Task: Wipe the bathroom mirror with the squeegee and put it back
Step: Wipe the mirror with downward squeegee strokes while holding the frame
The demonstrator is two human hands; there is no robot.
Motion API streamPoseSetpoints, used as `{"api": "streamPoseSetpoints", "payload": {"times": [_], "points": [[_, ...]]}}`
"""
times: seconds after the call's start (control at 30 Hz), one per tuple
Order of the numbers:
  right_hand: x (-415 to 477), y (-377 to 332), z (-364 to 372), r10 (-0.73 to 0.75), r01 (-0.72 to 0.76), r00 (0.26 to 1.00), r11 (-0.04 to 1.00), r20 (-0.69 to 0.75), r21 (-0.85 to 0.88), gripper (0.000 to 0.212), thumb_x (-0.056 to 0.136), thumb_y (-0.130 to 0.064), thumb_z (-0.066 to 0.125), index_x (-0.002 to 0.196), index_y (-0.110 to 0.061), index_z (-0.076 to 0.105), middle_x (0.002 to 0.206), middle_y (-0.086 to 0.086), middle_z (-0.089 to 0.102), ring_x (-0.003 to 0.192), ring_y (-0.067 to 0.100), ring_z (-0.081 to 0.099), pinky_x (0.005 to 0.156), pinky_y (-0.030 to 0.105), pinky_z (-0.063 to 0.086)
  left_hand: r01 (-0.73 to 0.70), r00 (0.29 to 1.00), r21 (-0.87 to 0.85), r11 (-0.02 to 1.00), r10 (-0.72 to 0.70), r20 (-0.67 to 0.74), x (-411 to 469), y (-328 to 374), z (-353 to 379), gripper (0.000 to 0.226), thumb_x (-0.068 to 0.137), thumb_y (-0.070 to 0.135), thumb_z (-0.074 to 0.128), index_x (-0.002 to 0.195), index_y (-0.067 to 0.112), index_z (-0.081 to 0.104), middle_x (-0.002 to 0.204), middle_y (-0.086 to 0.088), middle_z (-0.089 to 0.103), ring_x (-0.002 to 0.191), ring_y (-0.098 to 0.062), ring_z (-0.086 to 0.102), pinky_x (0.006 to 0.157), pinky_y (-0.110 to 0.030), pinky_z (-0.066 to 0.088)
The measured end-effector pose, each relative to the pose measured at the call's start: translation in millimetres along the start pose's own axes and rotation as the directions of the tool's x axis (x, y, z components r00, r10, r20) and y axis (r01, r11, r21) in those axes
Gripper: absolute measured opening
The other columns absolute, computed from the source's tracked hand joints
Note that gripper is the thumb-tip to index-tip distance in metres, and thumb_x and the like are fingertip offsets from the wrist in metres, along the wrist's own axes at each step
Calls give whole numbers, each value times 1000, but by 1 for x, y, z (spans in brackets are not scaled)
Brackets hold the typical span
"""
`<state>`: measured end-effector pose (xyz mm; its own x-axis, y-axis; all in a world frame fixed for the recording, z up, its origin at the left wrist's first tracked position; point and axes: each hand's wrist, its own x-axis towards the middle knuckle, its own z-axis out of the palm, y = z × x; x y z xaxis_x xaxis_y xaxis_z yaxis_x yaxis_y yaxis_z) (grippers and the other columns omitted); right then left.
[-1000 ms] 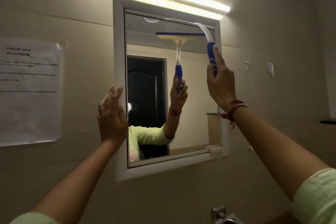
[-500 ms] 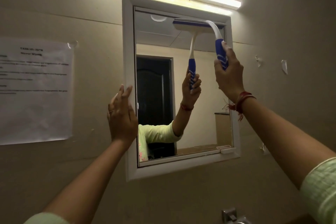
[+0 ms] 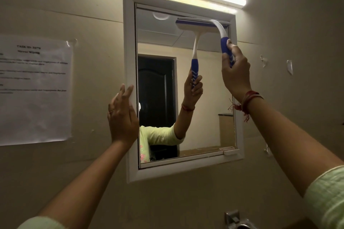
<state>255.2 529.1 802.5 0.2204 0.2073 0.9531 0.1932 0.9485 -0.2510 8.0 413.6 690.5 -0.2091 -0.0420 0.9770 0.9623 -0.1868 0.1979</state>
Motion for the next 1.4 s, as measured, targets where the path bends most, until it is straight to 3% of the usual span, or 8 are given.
{"api": "streamPoseSetpoints", "payload": {"times": [0.73, 0.9, 1.03, 1.27, 1.4], "points": [[-52, 18, -17, 29, -29, 999, 1000, 22, -7, 42, 95, -21, 46, 135, -13, 40, 128, 14, 55, 104, 25, 60, 90, 34, 52, 10, 1000, 20, 1000, -10, 16, 0, 0, 0, 46, 90, 12, 32, 134, 16, 42, 143, -11, 40, 130, -32, 36, 101, -45, 32], [-75, 24, -22, 40, -40, 999, 999, 32, 7, 43, 94, -21, 46, 136, -14, 39, 127, 15, 55, 97, 13, 55, 86, 23, 48, 9, 1000, 17, 1000, -9, 13, -1, -1, 1, 45, 90, 12, 32, 134, 17, 41, 144, -10, 40, 130, -31, 36, 101, -45, 33], [-92, 32, -27, 59, -62, 996, 997, 63, 49, 42, 94, -21, 46, 135, -14, 39, 126, 17, 54, 95, 24, 59, 84, 32, 53, 13, 1000, 14, 1000, -13, 19, -1, 0, 0, 46, 90, 14, 30, 135, 17, 41, 145, -10, 38, 131, -31, 36, 101, -45, 32], [-126, 48, -33, 59, -63, 995, 997, 82, 40, 41, 94, -20, 45, 134, -13, 40, 115, 19, 54, 72, 0, 49, 65, 8, 47, 15, 1000, 17, 1000, -15, 20, -1, 1, 0, 45, 91, 13, 31, 135, 16, 41, 145, -10, 39, 131, -30, 36, 102, -40, 31], [-149, 49, -34, 83, -88, 992, 995, 90, 53, 41, 94, -18, 45, 135, -13, 39, 114, 18, 54, 75, 1, 51, 68, 10, 49, 9, 1000, 29, 1000, -10, 12, -1, -2, 2, 45, 92, 13, 31, 135, 18, 40, 145, -9, 38, 131, -29, 36, 103, -38, 31]]}}
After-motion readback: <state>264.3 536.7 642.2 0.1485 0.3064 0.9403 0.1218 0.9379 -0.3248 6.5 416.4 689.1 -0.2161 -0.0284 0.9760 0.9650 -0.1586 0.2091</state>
